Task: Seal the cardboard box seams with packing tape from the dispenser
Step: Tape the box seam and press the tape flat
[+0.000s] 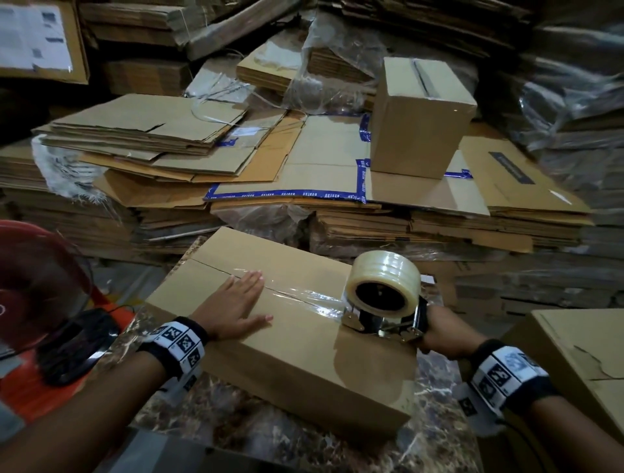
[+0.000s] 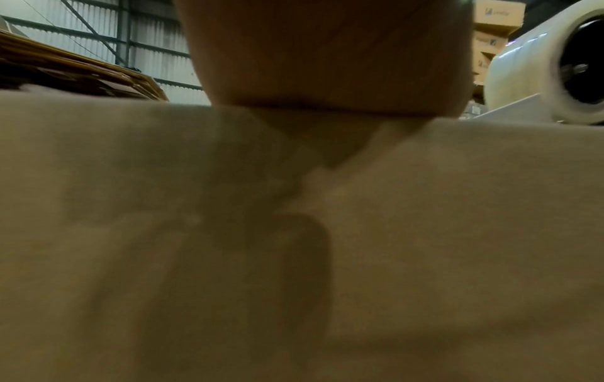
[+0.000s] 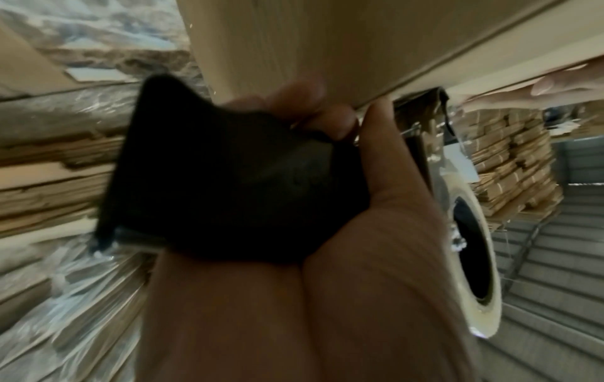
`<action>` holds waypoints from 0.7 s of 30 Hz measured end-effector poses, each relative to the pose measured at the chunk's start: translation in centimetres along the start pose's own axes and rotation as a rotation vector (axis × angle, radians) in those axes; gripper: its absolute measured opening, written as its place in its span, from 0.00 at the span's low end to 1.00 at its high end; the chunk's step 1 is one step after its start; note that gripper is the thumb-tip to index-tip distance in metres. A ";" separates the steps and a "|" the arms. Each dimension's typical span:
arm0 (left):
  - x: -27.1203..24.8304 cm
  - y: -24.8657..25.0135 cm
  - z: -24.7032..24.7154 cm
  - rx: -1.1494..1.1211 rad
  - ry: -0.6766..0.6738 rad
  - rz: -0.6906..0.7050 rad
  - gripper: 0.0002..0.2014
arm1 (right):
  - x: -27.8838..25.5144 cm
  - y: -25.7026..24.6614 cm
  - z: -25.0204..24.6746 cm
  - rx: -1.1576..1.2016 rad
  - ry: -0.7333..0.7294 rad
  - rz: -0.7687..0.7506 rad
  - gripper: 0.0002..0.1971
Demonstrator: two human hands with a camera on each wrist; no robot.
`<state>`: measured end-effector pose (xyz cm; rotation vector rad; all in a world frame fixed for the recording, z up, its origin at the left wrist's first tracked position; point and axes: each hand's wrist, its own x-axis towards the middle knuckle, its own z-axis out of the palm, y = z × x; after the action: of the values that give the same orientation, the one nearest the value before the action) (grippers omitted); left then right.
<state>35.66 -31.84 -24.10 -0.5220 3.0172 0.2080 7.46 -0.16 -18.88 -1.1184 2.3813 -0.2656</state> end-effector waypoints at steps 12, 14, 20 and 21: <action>1.5 -1.2 1.0 -0.053 0.056 -0.067 0.47 | 6.2 -13.4 3.3 0.014 -0.015 -0.158 0.02; 1.5 -2.0 1.1 -0.039 0.054 -0.068 0.46 | 6.5 -14.0 3.3 0.008 -0.018 -0.152 0.03; 1.1 -1.7 0.5 -0.018 0.023 -0.083 0.48 | 5.5 -11.0 2.2 0.074 -0.024 -0.137 0.06; 1.2 -1.8 0.5 -0.012 0.014 -0.083 0.49 | 4.9 -9.6 1.9 0.109 -0.025 -0.117 0.06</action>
<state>35.20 -33.78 -24.97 -0.6503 3.0025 0.2186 12.20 -10.02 -18.61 -1.2037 2.2541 -0.4140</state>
